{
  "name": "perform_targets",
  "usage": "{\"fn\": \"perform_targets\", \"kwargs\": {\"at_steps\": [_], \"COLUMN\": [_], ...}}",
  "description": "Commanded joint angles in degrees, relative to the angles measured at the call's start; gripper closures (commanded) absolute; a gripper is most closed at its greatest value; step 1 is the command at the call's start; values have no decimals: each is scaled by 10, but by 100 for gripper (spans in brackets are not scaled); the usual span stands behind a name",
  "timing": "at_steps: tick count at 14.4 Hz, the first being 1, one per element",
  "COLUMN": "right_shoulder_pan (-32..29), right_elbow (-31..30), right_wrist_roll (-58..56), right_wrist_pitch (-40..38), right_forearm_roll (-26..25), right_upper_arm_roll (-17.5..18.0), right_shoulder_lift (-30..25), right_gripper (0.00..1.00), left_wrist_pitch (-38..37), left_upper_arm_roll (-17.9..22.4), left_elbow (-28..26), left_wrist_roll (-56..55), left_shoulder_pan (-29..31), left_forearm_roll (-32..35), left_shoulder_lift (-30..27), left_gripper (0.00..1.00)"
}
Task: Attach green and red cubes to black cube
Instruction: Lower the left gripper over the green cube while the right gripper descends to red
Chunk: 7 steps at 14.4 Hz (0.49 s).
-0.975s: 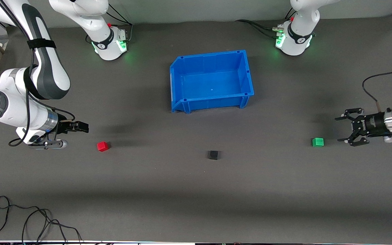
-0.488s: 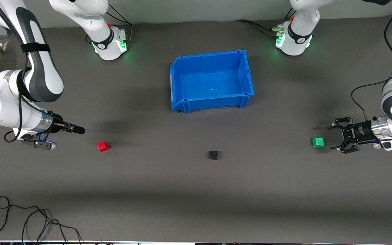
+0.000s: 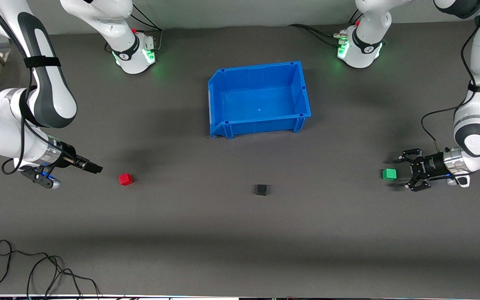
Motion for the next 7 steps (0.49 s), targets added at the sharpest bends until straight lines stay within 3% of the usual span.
{"fn": "perform_targets", "kwargs": {"at_steps": [1,5,7], "right_shoulder_pan": [13,43,66], "right_elbow": [-1,-1,1], "right_wrist_roll": [151,357,455], "right_wrist_pitch": [7,7,13], "right_forearm_roll": [4,-18,-92], "right_upper_arm_roll": [-2,-1,-1], "right_shoulder_lift": [0,24,46], "right_gripper": [0,1,1], "left_wrist_pitch": [13,13,13], "left_upper_arm_roll": [-2,-2,-2], "left_elbow": [-3,-5,-10], "left_wrist_roll": [11,12,20], "left_shoulder_pan": [-5,-9,-9], "left_forearm_roll": [-12,-12,-12], "left_shoulder_lift": [1,4,3], "left_gripper": [0,0,12]}}
